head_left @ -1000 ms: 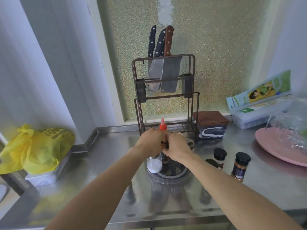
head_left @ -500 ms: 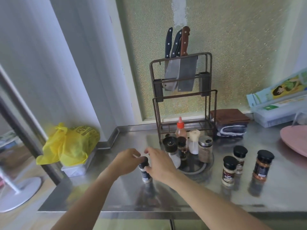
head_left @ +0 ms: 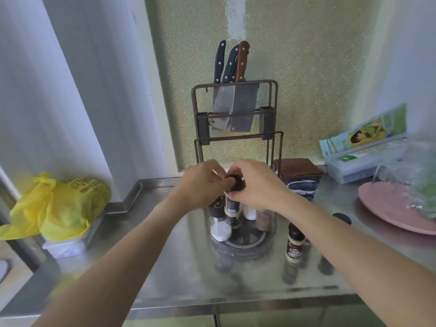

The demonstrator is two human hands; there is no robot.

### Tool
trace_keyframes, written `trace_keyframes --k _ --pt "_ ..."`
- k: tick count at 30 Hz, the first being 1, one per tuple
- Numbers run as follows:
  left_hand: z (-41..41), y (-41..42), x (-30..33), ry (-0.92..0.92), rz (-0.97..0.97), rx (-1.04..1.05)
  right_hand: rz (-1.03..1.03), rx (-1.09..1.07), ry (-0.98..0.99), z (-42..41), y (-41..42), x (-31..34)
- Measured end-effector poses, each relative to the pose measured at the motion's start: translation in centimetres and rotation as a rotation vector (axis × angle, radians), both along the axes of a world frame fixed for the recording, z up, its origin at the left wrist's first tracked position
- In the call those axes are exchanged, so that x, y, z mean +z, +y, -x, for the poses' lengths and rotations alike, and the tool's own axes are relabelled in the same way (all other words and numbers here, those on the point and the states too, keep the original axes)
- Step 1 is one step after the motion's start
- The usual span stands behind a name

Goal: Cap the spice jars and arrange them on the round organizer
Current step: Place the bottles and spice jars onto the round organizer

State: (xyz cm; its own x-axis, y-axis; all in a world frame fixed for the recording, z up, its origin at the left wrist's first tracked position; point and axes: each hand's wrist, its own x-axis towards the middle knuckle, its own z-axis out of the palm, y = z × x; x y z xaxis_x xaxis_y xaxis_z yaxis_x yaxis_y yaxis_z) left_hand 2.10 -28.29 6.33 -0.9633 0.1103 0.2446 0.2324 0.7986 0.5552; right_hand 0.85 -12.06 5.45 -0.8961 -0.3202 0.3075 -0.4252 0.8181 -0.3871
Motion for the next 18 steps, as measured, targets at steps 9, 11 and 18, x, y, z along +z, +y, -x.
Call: trace_keyframes --k 9,11,18 --pt "6.3 4.5 -5.0 0.030 0.242 -0.075 -0.330 -0.094 0.081 5.9 2.3 -5.9" --pt "6.9 4.7 -6.2 0.030 0.323 -0.093 -0.431 -0.092 0.120 6.3 2.2 -6.9" --pt "7.7 4.6 -7.7 0.018 0.424 -0.157 -0.419 -0.092 0.097 6.0 3.2 -7.8"
